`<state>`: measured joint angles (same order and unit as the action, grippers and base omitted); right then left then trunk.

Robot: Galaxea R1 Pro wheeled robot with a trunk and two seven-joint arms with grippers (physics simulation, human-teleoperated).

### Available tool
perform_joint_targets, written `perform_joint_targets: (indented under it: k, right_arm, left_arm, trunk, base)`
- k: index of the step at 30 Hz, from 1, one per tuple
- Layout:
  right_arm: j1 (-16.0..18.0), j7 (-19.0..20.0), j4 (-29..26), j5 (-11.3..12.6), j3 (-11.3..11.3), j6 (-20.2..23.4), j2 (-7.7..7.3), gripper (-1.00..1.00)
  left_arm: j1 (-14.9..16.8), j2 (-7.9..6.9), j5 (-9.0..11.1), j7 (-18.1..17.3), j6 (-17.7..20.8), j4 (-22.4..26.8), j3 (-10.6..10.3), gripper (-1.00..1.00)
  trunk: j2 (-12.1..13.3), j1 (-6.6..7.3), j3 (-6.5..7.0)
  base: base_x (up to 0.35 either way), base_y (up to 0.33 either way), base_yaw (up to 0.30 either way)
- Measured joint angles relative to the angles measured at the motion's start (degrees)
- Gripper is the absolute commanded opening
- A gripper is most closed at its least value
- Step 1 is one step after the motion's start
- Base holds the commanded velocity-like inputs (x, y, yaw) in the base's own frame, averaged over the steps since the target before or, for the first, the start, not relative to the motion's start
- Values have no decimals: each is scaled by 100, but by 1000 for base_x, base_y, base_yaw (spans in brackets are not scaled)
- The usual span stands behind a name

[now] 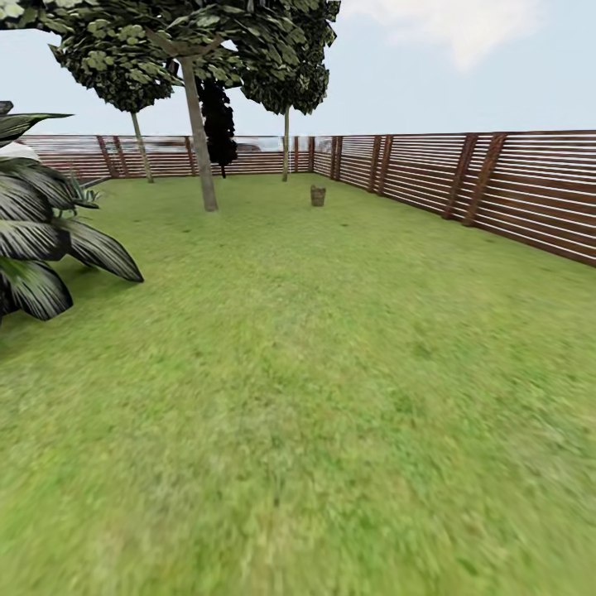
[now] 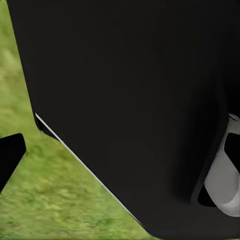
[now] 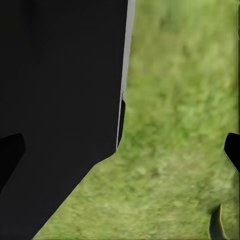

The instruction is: Take the three Easter eggs out of the wicker basket on the lawn in the garden, then place them on the lawn next to a single tree (choose any tree) so that all three eggs are next to the same tree and none are left in the basket.

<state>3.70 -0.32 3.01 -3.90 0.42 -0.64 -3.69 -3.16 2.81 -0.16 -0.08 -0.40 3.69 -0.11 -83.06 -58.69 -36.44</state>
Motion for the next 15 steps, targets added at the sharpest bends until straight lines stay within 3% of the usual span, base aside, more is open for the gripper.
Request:
perform_joint_targets:
  k: [12,15]
  right_arm:
    - [0,0,0,-6,0,0,-2,100]
    - [0,0,0,-8,0,-3,-7,100]
  left_arm:
    - [-2,0,-2,0,-1,-2,2,100]
    - [-2,0,-1,0,0,-2,2,100]
  trunk:
    - [0,0,0]
    - [0,0,-2]
  base:
    - [338,0,-4]
    - [338,0,-258]
